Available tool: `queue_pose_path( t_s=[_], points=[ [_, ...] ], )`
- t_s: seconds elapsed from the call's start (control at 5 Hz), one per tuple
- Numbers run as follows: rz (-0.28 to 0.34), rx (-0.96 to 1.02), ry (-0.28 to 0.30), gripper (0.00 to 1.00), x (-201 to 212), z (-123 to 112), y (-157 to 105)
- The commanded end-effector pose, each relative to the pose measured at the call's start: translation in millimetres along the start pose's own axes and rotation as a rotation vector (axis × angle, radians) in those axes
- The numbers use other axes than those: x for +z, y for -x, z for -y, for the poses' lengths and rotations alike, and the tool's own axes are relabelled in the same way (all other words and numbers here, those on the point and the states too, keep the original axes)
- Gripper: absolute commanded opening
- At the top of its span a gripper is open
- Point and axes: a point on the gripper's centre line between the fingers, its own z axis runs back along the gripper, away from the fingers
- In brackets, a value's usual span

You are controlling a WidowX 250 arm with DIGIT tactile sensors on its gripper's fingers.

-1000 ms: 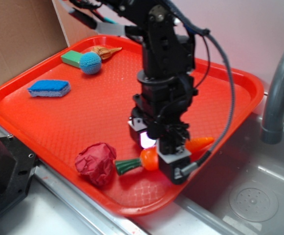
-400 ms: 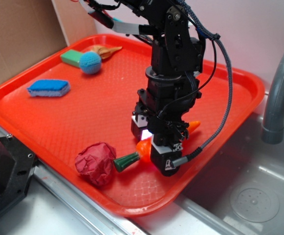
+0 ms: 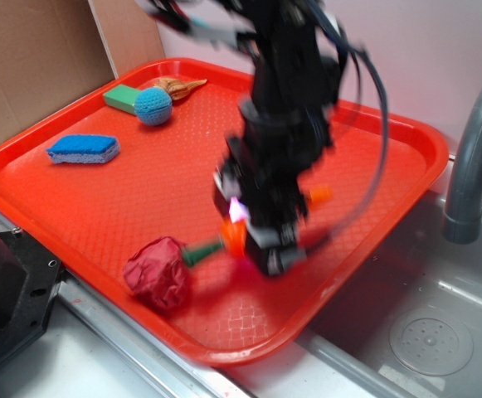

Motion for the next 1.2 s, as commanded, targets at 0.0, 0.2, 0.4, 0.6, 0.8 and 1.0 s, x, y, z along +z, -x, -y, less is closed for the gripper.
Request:
queue_pose_path(
  t_s=[0.0, 0.2, 0.4, 0.6, 0.8, 1.0],
  points=[
    [0.329, 0.234, -0.114, 0.00, 102, -34, 48],
    [0.321, 0.360, -0.124, 0.00, 108, -53, 65],
    [0.286, 0.486, -0.113, 0.00, 105, -68, 78],
    [0.287, 0.574, -0.074, 0.00, 95, -91, 90],
    [0.323, 0.566, -0.016, 0.00, 87, -115, 87],
    [0.361, 0.487, 0.058, 0.00, 84, -132, 72]
  ],
)
